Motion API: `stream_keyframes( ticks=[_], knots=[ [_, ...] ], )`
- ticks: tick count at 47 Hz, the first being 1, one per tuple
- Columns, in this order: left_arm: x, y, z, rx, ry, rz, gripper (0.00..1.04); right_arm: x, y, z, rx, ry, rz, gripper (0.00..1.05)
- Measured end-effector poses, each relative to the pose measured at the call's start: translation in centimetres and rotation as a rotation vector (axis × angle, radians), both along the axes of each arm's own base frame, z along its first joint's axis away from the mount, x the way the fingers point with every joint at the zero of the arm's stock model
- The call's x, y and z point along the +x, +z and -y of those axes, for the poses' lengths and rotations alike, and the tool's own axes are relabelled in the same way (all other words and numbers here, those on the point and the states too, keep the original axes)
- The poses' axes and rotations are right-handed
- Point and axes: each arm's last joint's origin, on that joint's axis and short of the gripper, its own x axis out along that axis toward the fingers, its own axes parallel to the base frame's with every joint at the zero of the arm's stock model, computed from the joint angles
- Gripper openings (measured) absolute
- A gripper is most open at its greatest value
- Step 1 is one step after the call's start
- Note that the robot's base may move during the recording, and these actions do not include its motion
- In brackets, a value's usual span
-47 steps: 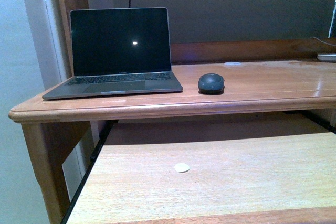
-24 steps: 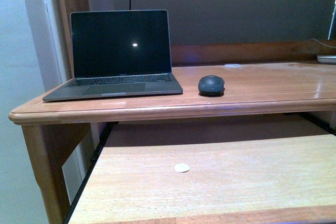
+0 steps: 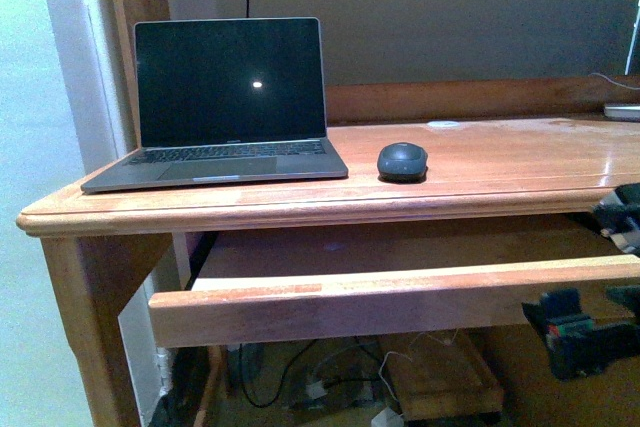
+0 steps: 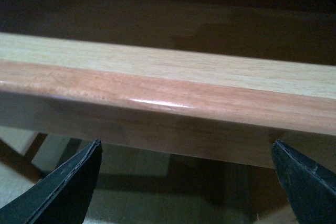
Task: Place mouse
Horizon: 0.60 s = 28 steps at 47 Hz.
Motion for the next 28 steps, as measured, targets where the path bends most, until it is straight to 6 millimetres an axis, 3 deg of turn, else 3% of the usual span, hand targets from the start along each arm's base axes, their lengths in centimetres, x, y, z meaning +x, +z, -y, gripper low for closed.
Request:
stream_keyframes(
  ticks=[7,14,28],
  knots=[
    [0.0,0.0,0.0,0.000,0.000,0.000,0.97,2.5,0.3,-2.6,0.013,-0.155,-0.006,0.97],
    [0.0,0.0,0.0,0.000,0.000,0.000,0.97,3.9,0.5,-4.2,-0.002,-0.258,-0.005,0.97],
    [0.0,0.0,0.0,0.000,0.000,0.000,0.97,4.4,0.5,-5.6,-0.008,-0.420,0.016,0.97]
  ],
)
